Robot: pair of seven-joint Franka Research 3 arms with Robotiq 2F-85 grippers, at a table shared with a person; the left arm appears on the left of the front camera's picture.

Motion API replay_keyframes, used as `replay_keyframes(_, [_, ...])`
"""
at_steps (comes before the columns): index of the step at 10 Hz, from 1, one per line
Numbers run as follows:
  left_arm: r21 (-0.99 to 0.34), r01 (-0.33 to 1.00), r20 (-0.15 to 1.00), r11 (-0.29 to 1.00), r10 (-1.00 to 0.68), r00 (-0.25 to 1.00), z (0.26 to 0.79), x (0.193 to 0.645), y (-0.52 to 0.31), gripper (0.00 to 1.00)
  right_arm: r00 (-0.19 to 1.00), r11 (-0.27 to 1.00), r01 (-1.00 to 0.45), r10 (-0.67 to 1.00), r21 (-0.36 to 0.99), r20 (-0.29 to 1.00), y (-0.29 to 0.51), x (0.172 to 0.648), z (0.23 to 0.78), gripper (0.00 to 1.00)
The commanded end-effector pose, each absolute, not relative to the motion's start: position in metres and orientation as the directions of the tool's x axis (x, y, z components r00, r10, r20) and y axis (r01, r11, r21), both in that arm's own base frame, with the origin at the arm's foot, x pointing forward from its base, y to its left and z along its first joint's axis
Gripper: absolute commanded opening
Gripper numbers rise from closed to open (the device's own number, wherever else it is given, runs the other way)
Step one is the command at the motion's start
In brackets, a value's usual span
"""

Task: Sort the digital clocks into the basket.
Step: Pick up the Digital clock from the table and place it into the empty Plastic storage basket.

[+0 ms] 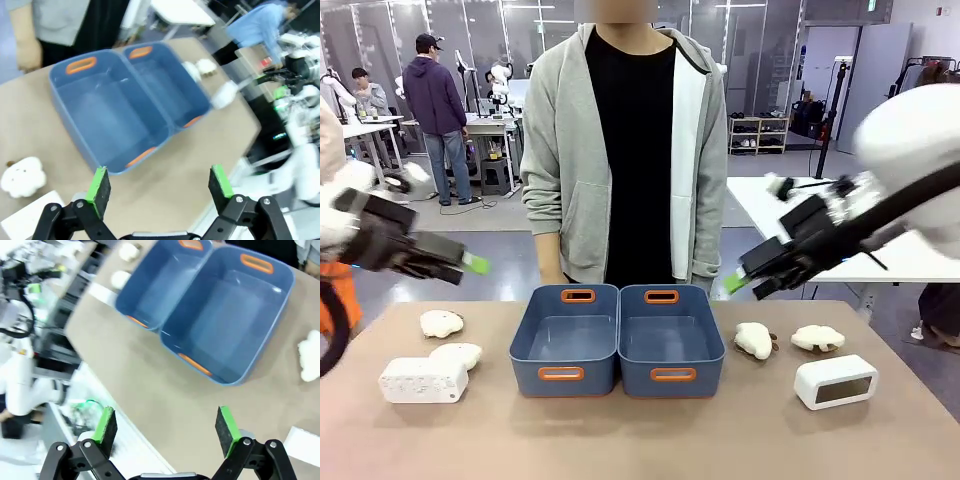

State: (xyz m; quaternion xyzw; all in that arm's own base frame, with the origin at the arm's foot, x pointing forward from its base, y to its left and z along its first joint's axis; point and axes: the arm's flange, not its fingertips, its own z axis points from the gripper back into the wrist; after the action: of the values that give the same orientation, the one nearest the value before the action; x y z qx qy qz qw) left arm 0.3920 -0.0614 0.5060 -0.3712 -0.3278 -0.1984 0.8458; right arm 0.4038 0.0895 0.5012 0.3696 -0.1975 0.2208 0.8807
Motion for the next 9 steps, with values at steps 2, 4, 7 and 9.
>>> replay_keyframes(2, [-0.8, 0.379, 0.517, 0.465, 0.214, 0.829, 0.49, 0.346, 0.043, 1.0, 0.851, 0.483, -0.47, 0.025, 0.738, 0.525, -0.019, 0.391, 0.486, 1.0])
replay_keyframes(4, [-0.855, 0.311, 0.468, 0.414, 0.359, 0.808, 0.479, 0.306, 0.1, 1.0, 0.863, 0.327, -0.448, -0.084, 0.832, 0.498, -0.101, 0.365, 0.464, 1.0])
replay_keyframes(7, [-0.875, 0.161, 0.38, 0.457, 0.443, 0.812, 0.462, 0.263, 0.144, 1.0, 0.876, 0.262, -0.358, -0.236, 0.896, 0.42, -0.183, 0.332, 0.43, 1.0])
replay_keyframes(9, [-0.883, 0.162, 0.383, 0.44, 0.477, 0.791, 0.459, 0.252, 0.156, 1.0, 0.857, 0.255, -0.386, -0.256, 0.887, 0.447, -0.199, 0.322, 0.426, 1.0])
